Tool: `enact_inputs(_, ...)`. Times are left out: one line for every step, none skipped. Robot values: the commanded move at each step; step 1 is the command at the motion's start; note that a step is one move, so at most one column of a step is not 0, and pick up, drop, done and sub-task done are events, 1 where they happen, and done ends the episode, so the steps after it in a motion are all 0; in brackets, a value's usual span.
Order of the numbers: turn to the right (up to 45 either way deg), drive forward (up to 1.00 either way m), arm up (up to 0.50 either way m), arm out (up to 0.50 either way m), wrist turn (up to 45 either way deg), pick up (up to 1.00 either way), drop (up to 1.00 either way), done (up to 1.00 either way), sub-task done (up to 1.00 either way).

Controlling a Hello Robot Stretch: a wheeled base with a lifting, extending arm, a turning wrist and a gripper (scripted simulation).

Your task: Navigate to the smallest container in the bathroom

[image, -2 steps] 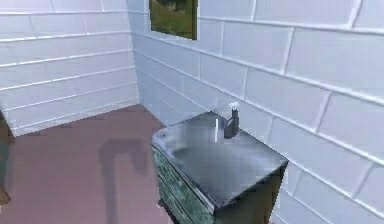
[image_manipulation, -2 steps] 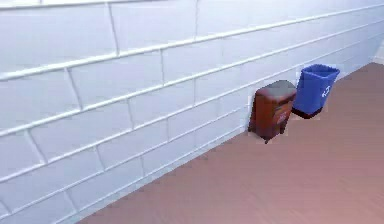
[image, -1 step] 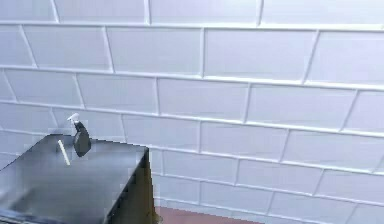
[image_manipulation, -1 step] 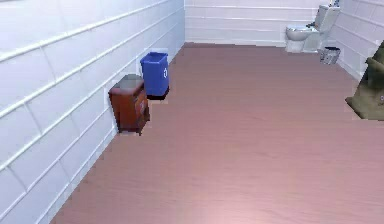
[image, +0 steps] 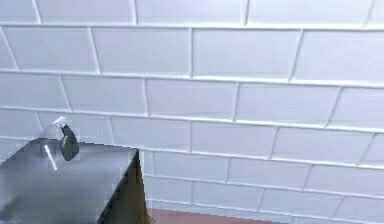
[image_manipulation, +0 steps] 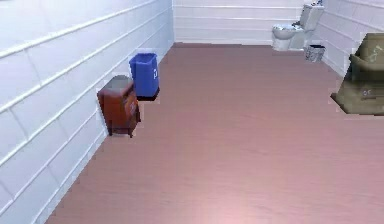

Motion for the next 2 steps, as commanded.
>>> enact_inputs(0.0, 0.10, 0.00, 0.00, 0.0, 0.00, 0.00, 0.00, 0.00)
enact_inputs(-36.0, 0.00, 0.00, 0.00, 0.0, 0.00, 0.00, 0.00, 0.00)
